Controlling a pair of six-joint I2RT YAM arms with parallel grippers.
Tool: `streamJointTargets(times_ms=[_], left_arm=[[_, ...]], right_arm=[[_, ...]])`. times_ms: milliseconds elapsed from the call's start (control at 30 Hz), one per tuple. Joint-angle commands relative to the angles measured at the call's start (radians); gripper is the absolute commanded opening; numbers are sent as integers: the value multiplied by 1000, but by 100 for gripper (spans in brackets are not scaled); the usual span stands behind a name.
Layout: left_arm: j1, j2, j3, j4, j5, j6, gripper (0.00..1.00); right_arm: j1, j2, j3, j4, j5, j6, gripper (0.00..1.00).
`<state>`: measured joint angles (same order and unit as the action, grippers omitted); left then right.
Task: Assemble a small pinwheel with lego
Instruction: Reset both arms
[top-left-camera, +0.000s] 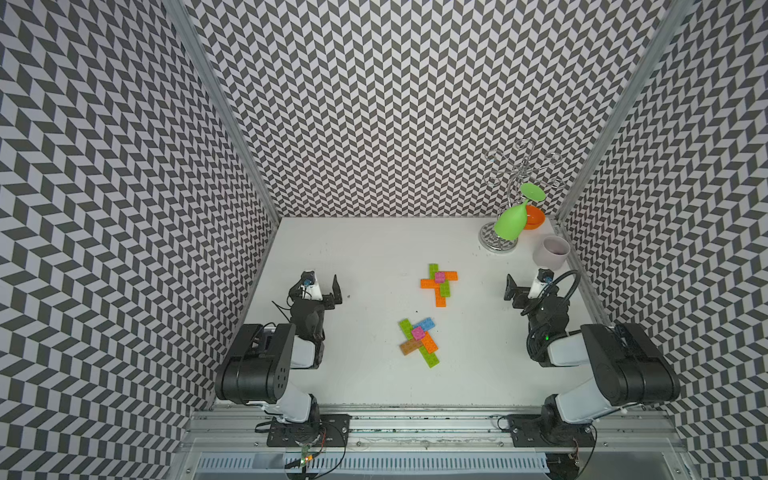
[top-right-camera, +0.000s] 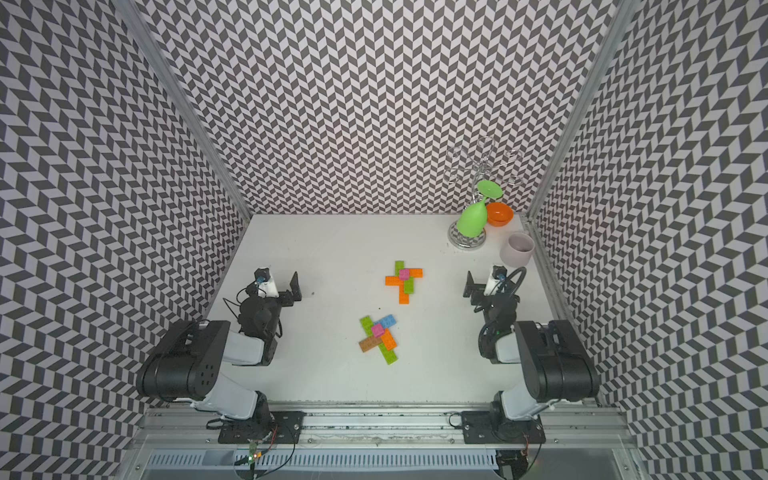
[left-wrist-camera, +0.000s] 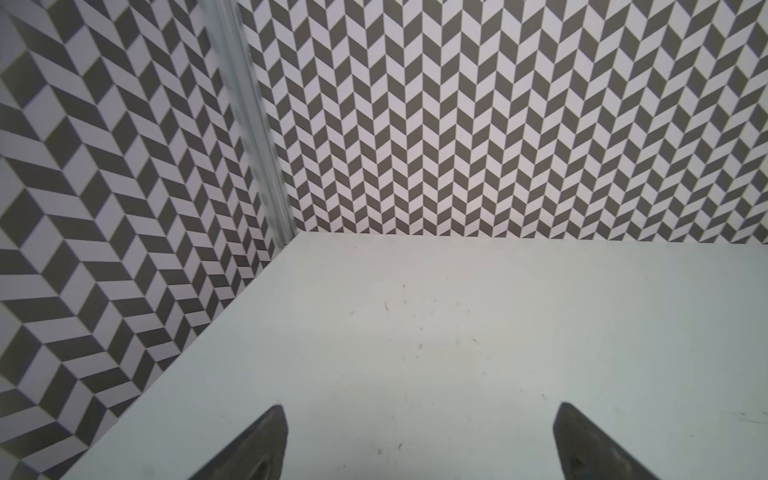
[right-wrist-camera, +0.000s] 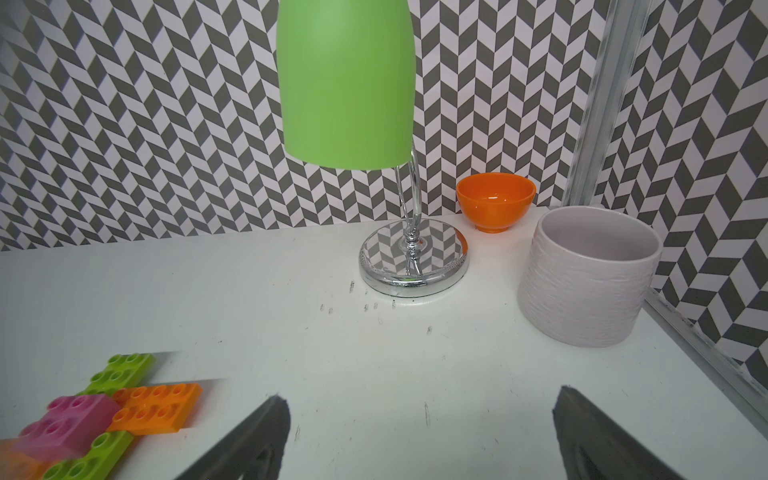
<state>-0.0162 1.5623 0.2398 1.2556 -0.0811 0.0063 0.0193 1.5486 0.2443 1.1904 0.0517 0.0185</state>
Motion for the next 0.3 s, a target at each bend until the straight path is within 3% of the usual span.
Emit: streamJointTargets(times_ms=[0,200,267], left_arm=[[-2,-8,15,-2,10,-13,100],[4,0,32,-25,18,-14,100],[-4,-21,-24,62,18,-7,100]], right_arm=[[5,-6,10,76,-4,-16,99],[7,-5,9,74,-1,-18,99],[7,-6,10,74,-1,-18,99]])
